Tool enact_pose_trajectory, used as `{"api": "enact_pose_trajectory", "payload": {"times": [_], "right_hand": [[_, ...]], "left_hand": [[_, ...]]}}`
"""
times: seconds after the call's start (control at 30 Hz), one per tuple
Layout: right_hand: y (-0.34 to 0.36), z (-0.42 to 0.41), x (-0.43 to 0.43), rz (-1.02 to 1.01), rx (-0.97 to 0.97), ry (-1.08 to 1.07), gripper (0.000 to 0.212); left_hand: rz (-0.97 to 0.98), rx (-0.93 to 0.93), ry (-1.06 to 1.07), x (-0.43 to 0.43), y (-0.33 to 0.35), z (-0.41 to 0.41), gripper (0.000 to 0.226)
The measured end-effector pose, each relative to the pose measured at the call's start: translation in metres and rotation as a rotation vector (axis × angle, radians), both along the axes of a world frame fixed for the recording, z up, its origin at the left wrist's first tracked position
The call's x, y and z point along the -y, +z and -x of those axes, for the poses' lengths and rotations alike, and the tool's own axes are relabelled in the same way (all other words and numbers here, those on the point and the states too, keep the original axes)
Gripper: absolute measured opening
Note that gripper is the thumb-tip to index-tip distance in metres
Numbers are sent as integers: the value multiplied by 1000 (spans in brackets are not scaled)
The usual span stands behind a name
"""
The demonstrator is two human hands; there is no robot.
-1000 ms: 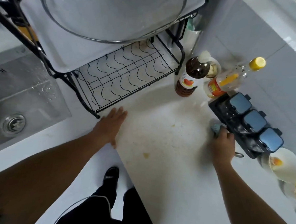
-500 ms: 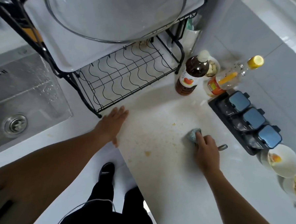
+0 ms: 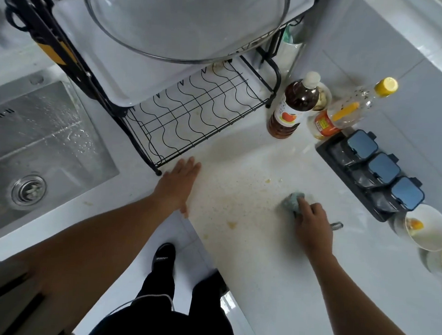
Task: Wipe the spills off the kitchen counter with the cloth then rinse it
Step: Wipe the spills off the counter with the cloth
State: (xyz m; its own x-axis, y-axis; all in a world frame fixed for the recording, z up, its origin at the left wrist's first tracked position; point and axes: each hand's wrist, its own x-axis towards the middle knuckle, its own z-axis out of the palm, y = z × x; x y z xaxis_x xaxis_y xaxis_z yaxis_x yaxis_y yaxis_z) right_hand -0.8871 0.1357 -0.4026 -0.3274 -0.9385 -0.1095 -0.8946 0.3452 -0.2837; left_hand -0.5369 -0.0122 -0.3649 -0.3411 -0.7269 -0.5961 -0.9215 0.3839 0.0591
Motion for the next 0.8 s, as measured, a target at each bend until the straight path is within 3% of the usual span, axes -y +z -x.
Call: {"api": "enact_pose_trajectory", "payload": {"times": [0.07,0.1,0.23,0.27,0.4,0.43,0.57,0.63,0.77,0.8], "right_hand": [[2,-10,4,-2,64,-321,43],[4,-21,3,13,55,-345,44],[-4,-36,-15,72,-27,146,51],[-4,-31,-17,64,-21,169,50],[-3,-27,-16,24,57,-349,47],[-2,-37,-18,34,41,-354,48],[-4,-58,-34,76,-69,182,53],[-4,-50,-38,62,-91,268,53],[-4,-60,-36,21,57,-312,47],[-2,-71,-36,36,49,-341,49]], "left_hand": [[-1,-2,-3,0,-2,0,152],[4,-2,-3,0,-2,0,152],[13,12,-22,0,-2,0,151],[13,11,-21,0,-3,-1,152],[16,20,-25,0,-3,0,153],[15,19,-22,-1,-3,0,153],[13,20,-25,0,-1,0,152],[14,19,-20,-1,0,0,152],[1,22,-15,-1,1,1,153],[2,18,-10,-1,1,1,153]]}}
